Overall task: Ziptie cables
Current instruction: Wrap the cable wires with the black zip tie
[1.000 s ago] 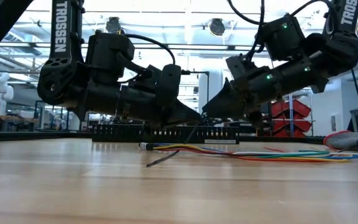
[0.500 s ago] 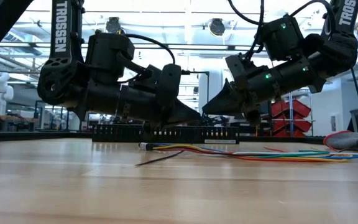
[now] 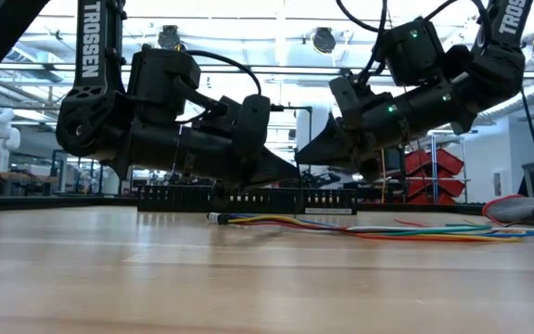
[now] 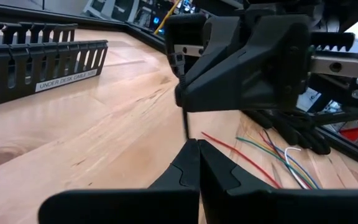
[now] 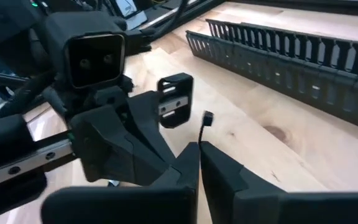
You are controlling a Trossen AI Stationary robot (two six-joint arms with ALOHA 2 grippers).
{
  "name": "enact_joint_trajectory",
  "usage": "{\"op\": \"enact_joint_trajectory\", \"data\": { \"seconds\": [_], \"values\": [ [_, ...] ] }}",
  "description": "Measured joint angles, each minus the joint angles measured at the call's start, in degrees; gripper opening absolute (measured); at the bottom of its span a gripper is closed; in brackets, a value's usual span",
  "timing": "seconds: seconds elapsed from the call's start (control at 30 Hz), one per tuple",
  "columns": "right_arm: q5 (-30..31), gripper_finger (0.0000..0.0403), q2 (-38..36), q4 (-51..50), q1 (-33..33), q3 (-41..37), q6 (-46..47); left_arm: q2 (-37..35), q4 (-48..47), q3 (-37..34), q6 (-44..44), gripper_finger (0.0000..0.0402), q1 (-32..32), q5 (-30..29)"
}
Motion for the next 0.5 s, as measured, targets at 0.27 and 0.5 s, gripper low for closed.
{"op": "enact_joint_trajectory", "data": {
  "seconds": [0.27, 0.5],
  "values": [
    [0.0, 0.0001, 0.0, -1.59, -0.04, 0.0, -0.01, 0.0, -0.02, 0.0, 0.92, 0.0, 0.0, 0.0],
    [0.02, 0.0001, 0.0, -1.03, -0.04, 0.0, -0.71, 0.0, -0.24, 0.0, 1.32, 0.0, 0.0, 0.01]
  ]
}}
